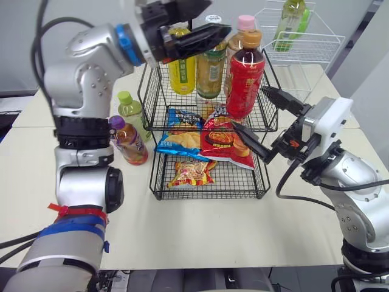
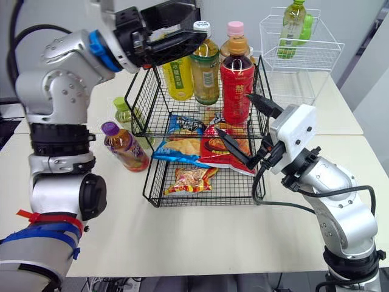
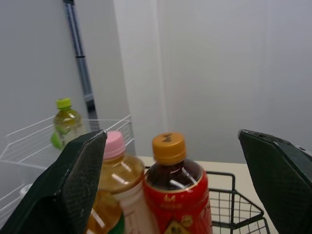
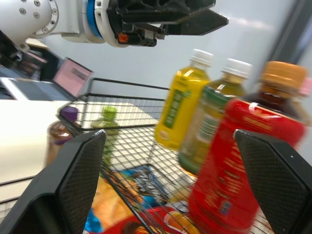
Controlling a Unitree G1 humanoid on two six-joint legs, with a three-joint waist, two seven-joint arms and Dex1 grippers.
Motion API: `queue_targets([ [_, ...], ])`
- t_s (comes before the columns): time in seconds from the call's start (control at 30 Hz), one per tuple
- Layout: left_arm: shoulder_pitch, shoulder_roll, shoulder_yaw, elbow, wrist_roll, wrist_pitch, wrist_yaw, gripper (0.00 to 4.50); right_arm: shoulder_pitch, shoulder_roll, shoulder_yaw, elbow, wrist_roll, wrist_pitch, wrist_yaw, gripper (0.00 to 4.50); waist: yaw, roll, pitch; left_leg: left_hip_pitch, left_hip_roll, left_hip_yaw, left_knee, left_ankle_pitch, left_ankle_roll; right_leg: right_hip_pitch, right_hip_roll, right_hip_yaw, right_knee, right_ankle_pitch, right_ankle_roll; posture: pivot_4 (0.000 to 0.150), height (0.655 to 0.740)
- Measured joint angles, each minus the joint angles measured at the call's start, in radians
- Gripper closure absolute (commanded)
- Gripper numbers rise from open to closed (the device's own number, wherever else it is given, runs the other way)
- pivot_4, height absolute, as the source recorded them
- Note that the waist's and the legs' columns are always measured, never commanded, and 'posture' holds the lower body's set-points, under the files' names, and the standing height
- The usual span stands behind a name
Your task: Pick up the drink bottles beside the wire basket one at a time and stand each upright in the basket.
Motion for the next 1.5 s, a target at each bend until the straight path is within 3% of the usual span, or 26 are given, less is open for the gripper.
queue_targets([
  [0.23, 0.258, 0.187, 0.22, -0.248, -0.032, 0.133, 0.188, 0.01, -0.103, 0.017, 0.058, 0.157, 0.035, -0.062, 0.159, 0.0, -0.008, 0.0, 0.0, 0.0, 0.001, 0.0, 0.001, 0.0, 0.0, 0.0, 0.0, 0.0, 0.001, 0.0, 0.0, 0.15, 0.74],
  [0.4, 0.577, 0.274, 0.486, -0.427, -0.066, 0.203, 0.262, 0.01, -0.191, 0.036, 0.114, 0.303, 0.031, -0.12, 0.292, 0.0, -0.007, 0.0, 0.0, 0.0, 0.001, 0.0, 0.001, 0.0, 0.0, 0.0, 0.0, 0.0, 0.001, 0.0, 0.0, 0.15, 0.74],
  [0.57, 0.914, 0.252, 0.719, -0.607, -0.151, 0.297, 0.278, 0.01, -0.247, 0.072, 0.138, 0.408, 0.023, -0.179, 0.364, 0.0, 0.008, -0.002, -0.001, 0.0, 0.001, -0.002, 0.003, 0.0, 0.0, 0.002, 0.0, -0.002, 0.0, 0.0, 0.0, 0.15, 0.74],
  [0.7, 1.278, 0.126, 0.914, -0.782, -0.247, 0.335, 0.246, 0.01, -0.276, 0.102, 0.16, 0.465, 0.015, -0.218, 0.414, 0.0, 0.008, -0.002, -0.002, 0.005, 0.001, 0.001, 0.003, -0.001, -0.001, 0.006, -0.001, 0.0, -0.001, 0.0, 0.0, 0.15, 0.74],
  [0.87, 1.496, 0.031, 1.012, -0.865, -0.306, 0.296, 0.245, 0.01, -0.294, 0.121, 0.169, 0.506, 0.01, -0.238, 0.439, 0.0, 0.026, -0.001, -0.001, 0.014, 0.002, -0.002, 0.003, -0.001, -0.001, 0.015, 0.0, -0.002, -0.002, -0.001, -0.001, 0.15, 0.74],
  [1.03, 1.488, 0.011, 0.961, -0.899, -0.358, 0.237, 0.337, 0.01, -0.302, 0.135, 0.169, 0.513, 0.004, -0.249, 0.448, 0.0, 0.03, -0.003, -0.003, 0.017, 0.002, 0.0, 0.003, 0.0, -0.001, 0.017, 0.001, 0.0, -0.002, -0.004, -0.004, 0.15, 0.74],
  [1.23, 1.339, 0.082, 0.808, -0.861, -0.352, 0.172, 0.453, 0.01, -0.298, 0.129, 0.166, 0.503, -0.004, -0.241, 0.44, 0.0, 0.026, -0.002, -0.003, 0.016, 0.002, 0.0, 0.002, 0.0, -0.001, 0.015, 0.002, 0.0, -0.001, 0.002, -0.003, 0.15, 0.74],
  [1.5, 1.063, 0.099, 0.423, -0.658, -0.144, 0.06, 0.568, 0.01, -0.251, 0.09, 0.141, 0.419, -0.003, -0.19, 0.378, 0.0, 0.022, -0.002, -0.003, 0.016, 0.002, 0.0, 0.002, 0.0, -0.001, 0.015, 0.002, 0.0, -0.001, 0.002, -0.003, 0.15, 0.74],
])
